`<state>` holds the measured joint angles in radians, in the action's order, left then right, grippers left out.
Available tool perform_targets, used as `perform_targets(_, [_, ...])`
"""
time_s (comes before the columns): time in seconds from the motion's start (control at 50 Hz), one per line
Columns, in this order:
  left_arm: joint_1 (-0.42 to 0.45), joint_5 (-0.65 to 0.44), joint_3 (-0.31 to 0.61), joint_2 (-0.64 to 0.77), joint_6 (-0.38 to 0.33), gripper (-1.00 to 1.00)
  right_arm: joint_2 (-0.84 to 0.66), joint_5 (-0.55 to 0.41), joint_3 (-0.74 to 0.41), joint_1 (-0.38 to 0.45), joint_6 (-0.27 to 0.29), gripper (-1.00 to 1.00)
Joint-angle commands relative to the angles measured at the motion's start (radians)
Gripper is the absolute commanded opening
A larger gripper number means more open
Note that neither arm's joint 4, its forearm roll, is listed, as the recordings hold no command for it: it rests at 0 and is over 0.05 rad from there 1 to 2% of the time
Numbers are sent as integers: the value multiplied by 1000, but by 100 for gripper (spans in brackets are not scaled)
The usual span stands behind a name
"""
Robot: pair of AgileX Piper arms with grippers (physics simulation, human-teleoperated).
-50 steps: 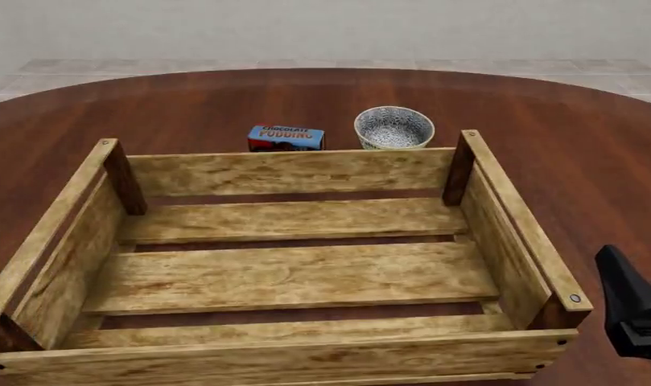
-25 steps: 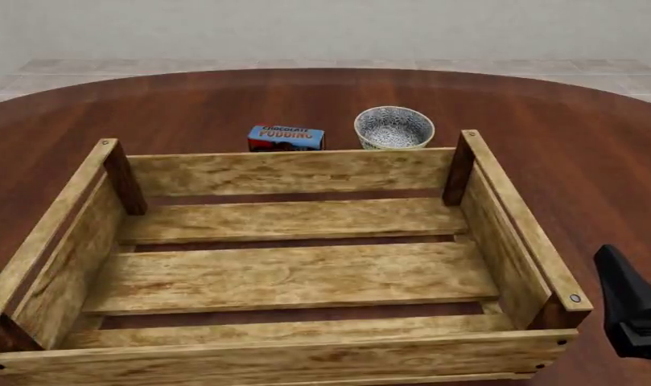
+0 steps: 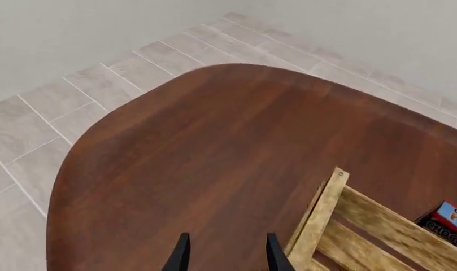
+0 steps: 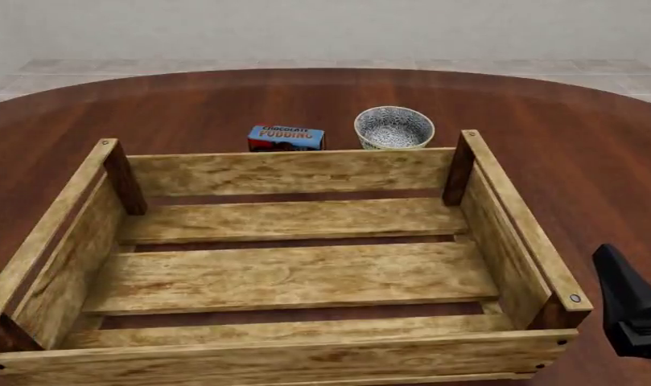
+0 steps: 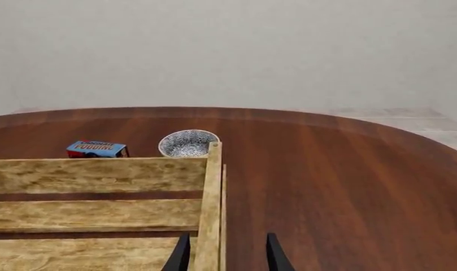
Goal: Pick up the salad dressing and put it in the tray.
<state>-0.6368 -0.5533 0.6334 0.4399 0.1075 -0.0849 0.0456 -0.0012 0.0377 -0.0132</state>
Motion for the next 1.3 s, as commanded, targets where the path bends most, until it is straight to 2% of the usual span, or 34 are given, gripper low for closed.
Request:
perform_targets(0.02, [-41, -9, 1, 22, -16, 100, 5, -4, 0, 2, -2, 100])
perform_targets(0.78, [-53, -32, -119, 13, 0, 100, -13, 10, 1, 7, 5, 100])
perform_targets(1.14, [-53, -15, -214, 27, 65, 100, -6, 1, 1, 4, 12, 100])
perform_targets(1.3, [-82, -15, -211, 30, 71, 100, -10, 3, 0, 2, 16, 100])
